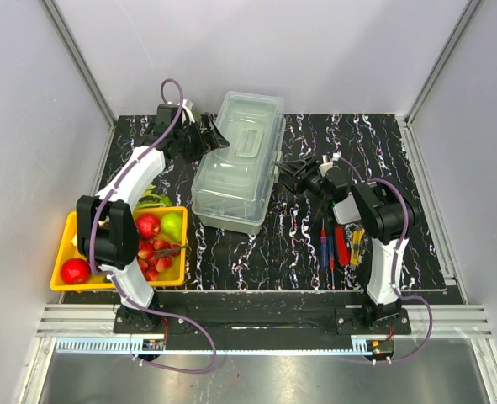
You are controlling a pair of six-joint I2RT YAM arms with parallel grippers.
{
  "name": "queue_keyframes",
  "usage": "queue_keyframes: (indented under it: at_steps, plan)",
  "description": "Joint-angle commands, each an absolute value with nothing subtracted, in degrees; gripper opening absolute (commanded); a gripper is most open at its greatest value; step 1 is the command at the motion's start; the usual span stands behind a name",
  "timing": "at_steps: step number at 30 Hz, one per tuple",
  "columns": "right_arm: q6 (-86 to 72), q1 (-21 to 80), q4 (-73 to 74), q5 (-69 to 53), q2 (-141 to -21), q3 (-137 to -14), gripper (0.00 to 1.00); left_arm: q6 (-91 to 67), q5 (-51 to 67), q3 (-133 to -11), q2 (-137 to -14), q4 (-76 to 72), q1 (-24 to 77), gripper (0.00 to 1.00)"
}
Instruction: Pack the tool kit
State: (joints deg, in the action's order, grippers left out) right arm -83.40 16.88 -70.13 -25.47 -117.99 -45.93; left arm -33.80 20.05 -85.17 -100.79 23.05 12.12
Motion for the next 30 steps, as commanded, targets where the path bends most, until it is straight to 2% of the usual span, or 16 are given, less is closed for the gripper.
queue_keyframes:
  at_steps: [1, 26, 28, 30]
  plan:
    - [-88.5, 18.0, -89.6, -26.6, -114.0, -45.0, 0.33, -33.0, 15.8, -83.8, -104.9, 33.7, 12.7, 0.99]
    - [-101.0, 15.8, -88.8, -28.6, -112.0, -47.9, 0.29, -32.9, 14.5, -85.4, -105.7, 35.3, 11.5, 0.98]
    - [-99.7, 15.8, -87.8, -29.4, -111.9, -48.3, 0.31, -32.6, 14.5, -85.8, -105.8, 35.5, 11.5, 0.98]
    - [-96.5, 15.8, -84.2, -30.0, -111.2, -47.7, 0.45, -32.5, 14.9, -86.0, -105.7, 35.6, 11.5, 0.98]
